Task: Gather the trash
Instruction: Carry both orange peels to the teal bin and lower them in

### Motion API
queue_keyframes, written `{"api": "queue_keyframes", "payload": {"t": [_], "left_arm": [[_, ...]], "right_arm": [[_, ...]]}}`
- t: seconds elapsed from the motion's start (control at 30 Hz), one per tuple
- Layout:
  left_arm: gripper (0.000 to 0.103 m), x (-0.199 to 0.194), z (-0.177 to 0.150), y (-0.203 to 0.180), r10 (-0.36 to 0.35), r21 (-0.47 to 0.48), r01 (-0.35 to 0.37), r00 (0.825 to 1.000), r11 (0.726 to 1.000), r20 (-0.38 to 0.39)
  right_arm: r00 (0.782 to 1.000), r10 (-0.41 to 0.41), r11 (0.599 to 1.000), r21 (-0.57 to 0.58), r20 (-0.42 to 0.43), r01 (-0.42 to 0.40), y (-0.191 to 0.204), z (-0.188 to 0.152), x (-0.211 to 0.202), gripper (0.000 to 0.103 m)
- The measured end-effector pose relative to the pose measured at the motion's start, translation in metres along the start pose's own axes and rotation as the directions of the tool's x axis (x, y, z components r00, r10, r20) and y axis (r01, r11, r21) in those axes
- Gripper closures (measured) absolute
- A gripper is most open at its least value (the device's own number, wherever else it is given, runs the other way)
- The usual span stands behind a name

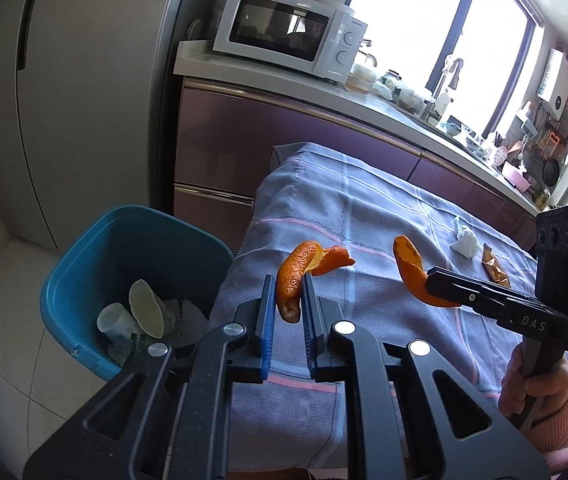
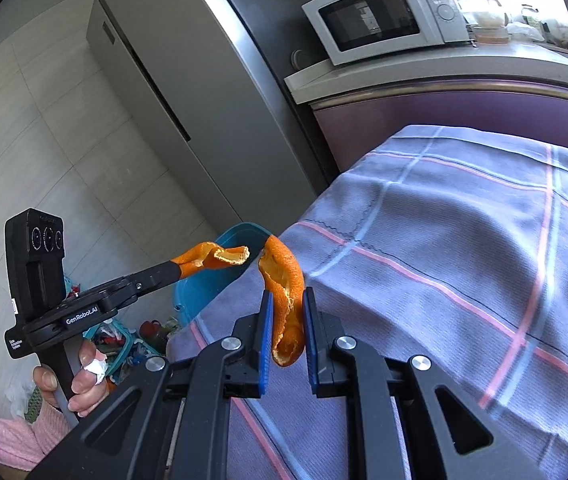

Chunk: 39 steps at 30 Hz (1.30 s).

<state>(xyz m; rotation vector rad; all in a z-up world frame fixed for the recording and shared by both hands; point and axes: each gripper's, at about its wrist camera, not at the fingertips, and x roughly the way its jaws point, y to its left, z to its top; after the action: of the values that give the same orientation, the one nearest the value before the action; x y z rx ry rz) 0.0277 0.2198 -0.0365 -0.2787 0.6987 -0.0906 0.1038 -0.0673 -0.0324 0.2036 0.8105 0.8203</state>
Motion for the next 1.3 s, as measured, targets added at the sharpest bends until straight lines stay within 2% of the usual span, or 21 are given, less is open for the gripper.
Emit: {"api": "queue_keyframes", "payload": {"t": [0.3, 0.77, 1.3], "left_arm": [[0.09, -0.011, 0.003, 0.027, 0.067, -0.044, -0.066, 0.997, 0.997, 0.028], [0.09, -0.015, 0.001, 0.058, 0.134, -0.104, -0.13, 0.99, 0.986, 0.032], [0.09, -0.011, -0.004, 0.07, 0.155, -0.133, -0.151, 0.988, 0.979, 0.019]], "right_arm": [[0.999, 0.04, 0.998, -0.044, -0.03, -0.041, 0.019, 0.009, 0.021, 0.09], [0.993, 0.092, 0.99, -0.099, -0.078, -0.099, 0.052, 0.021, 0.051, 0.09], [0.987, 0.115, 0.987, -0.099, -0.113, -0.126, 0.062, 0.027, 0.076, 0.09]]}}
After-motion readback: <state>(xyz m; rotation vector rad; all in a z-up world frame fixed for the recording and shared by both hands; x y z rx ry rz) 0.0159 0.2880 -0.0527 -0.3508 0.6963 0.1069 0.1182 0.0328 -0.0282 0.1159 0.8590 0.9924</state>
